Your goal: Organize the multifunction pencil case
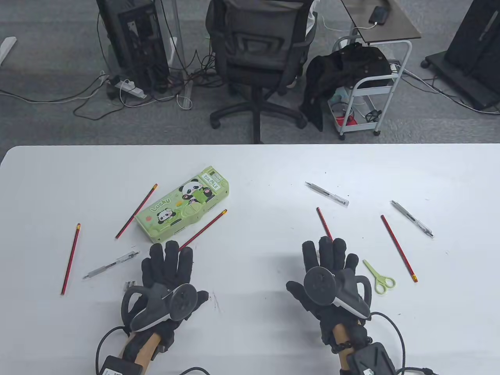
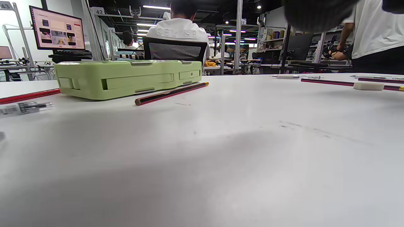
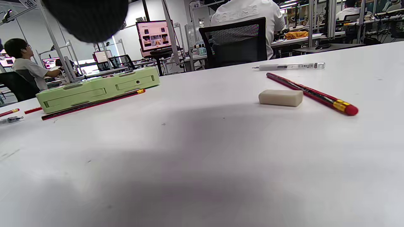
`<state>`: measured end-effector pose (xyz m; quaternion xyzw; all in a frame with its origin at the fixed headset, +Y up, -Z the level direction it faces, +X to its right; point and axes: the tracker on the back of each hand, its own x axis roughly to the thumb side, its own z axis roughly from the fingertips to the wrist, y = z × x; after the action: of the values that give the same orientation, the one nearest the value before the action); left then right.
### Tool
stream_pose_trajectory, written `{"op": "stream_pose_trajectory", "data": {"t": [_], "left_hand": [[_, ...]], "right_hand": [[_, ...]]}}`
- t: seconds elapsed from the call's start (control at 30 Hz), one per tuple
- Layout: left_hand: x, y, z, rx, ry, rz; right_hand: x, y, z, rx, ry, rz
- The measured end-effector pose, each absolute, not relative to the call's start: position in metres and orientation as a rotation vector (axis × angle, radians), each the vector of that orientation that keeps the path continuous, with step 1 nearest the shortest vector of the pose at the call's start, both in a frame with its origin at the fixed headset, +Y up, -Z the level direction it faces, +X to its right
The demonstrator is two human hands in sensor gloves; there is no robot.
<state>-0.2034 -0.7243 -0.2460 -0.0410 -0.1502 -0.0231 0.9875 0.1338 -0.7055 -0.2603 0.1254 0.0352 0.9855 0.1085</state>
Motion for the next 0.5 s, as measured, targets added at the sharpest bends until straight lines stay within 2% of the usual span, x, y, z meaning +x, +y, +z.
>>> {"op": "stream_pose_trajectory", "data": {"t": [0.5], "left_hand": [[-0.2059,-0.7202,-0.2458,-0.092,-0.302,0.019]], "right_hand": [[0.1325,-0.7059,-0.2634,0.389,0.112,2.872]]}}
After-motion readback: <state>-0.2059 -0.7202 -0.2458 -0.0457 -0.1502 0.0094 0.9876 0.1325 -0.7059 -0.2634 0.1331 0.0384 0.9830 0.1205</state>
